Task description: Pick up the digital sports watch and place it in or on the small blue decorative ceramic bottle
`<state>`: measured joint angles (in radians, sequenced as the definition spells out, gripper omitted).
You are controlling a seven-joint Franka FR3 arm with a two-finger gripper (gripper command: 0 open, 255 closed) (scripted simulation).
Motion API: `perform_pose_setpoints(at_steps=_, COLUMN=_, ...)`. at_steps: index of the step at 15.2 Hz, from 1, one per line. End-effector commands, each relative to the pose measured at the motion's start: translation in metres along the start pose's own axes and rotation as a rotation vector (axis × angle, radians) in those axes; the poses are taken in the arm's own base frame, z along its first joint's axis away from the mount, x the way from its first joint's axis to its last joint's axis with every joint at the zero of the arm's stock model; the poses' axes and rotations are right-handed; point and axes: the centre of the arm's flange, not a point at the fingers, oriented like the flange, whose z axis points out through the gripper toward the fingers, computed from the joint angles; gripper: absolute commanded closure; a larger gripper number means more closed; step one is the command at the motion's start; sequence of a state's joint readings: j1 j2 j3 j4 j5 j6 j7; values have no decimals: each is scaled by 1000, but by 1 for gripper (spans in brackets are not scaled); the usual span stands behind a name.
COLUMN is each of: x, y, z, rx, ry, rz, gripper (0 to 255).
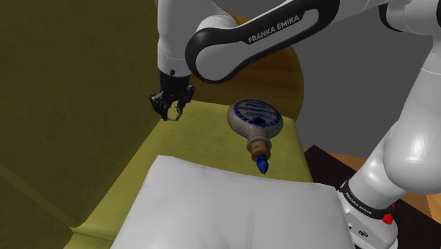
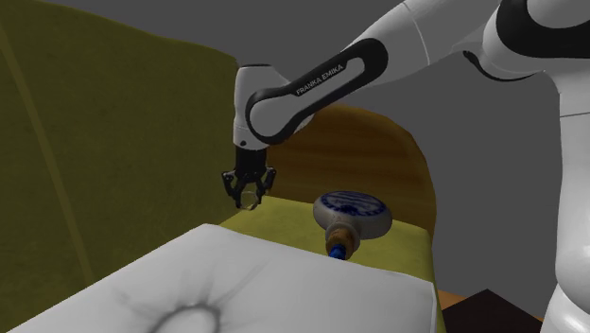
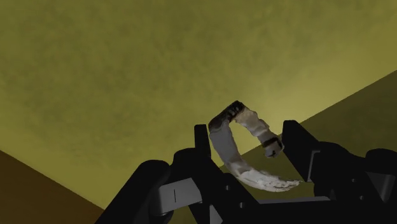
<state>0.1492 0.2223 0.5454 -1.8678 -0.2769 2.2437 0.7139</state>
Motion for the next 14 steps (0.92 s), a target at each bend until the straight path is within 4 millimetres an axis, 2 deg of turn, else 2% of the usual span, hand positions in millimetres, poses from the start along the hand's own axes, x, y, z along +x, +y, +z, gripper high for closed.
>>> perform_pose_setpoints(at_steps=1, x=3, y=-1, z=-11, rx=0, ry=0, rz=0, gripper=255)
perform_pose_setpoints(at_steps=14, x=18, y=-2, z=-77, rx=0, ry=0, rz=0, gripper=255)
